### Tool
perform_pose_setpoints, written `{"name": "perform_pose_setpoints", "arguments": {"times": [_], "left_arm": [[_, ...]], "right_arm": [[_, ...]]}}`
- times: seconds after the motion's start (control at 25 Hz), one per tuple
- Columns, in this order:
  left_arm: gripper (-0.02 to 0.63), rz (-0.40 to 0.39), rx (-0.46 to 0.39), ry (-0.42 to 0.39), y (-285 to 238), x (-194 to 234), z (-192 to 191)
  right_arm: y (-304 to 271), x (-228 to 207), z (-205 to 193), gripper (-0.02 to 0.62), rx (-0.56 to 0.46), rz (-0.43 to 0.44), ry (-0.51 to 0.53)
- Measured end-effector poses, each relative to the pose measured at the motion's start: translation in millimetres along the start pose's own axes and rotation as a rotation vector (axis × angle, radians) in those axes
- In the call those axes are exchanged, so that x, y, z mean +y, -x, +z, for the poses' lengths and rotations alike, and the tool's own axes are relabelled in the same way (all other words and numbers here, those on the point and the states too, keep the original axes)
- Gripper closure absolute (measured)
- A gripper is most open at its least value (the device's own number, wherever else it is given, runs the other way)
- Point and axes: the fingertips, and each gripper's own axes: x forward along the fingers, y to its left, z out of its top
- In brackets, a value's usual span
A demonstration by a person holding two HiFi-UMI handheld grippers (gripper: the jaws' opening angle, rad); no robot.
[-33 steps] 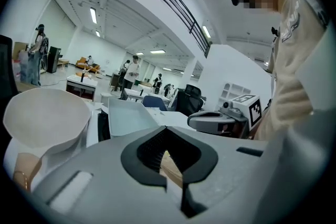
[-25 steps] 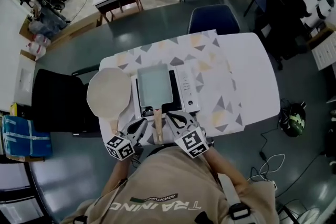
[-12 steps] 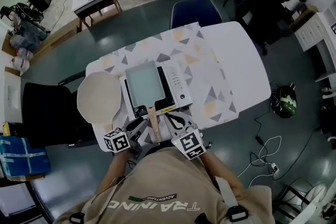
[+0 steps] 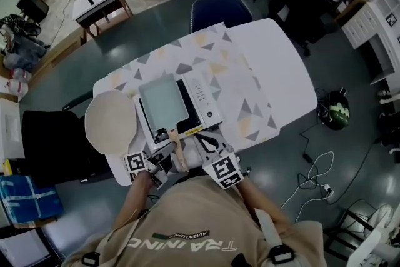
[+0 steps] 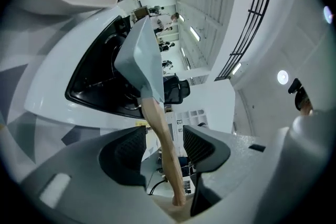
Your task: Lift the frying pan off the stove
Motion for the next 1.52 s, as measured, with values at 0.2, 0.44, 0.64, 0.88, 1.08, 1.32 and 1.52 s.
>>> {"name": "perform_pose_setpoints", "arguments": {"times": [0.2,0.44,0.64,0.88,1.08,1.32,1.52], "left_arm": [[0.399,0.008,0.031,0.021,-8,10,-3],[0.399,-0.044,0.067,0.040,-21,6,-3],[0.399,-0.058,0.089,0.069,-34,8,-1],[0.399,-0.065,0.137,0.072,-47,8,-5],[0.400,-0.084,0.181,0.051,-62,3,-6],[0.400,-0.099,0.215,0.029,-73,-2,-5],[0.475,-0.080,0.213,0.015,-73,5,-6]], "right_arm": [[-4,-1,-8,0.598,0.014,0.007,-0.012],[-6,-2,-10,0.600,0.016,0.018,-0.019],[-5,-6,-11,0.599,0.020,0.020,-0.019],[0,-17,-14,0.598,0.027,0.010,-0.019],[-1,-22,-15,0.598,0.034,0.011,-0.023],[0,-27,-16,0.599,0.029,0.012,-0.029],[3,-33,-18,0.599,0.027,0.008,-0.033]]}}
